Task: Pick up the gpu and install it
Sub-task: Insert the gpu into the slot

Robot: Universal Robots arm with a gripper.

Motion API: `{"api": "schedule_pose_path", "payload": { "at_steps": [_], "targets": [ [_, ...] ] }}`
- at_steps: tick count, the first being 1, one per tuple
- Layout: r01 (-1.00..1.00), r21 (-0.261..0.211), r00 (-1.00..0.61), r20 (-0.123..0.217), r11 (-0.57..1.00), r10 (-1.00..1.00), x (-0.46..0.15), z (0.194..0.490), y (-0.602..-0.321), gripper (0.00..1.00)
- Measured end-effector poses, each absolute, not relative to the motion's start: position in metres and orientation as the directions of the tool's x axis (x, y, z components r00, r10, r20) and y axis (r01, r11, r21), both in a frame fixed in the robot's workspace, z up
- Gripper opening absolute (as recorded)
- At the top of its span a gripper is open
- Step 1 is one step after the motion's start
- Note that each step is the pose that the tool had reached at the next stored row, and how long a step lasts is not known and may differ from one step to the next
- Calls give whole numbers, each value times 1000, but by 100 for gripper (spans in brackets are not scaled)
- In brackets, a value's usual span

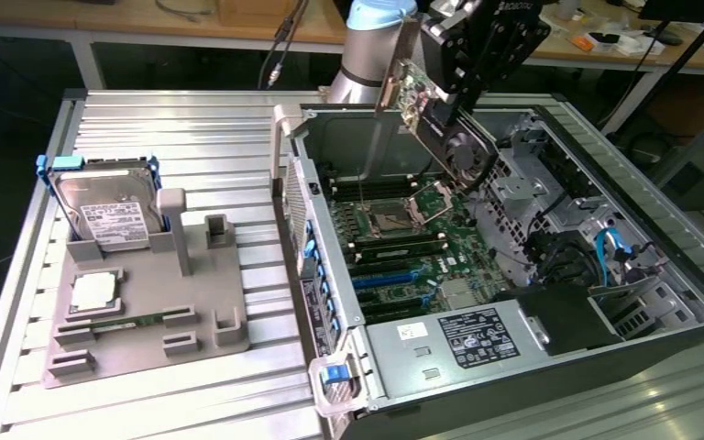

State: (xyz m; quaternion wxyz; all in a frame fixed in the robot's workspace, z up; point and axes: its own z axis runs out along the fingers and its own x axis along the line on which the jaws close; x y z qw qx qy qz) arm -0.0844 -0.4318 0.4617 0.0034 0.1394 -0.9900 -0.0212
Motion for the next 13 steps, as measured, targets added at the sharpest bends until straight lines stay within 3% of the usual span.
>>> {"api": "schedule_pose_path", "payload": {
  "at_steps": [13],
  "targets": [
    [-539,43,-842,1,841,-540,-84,458,-432,27]
  ]
}}
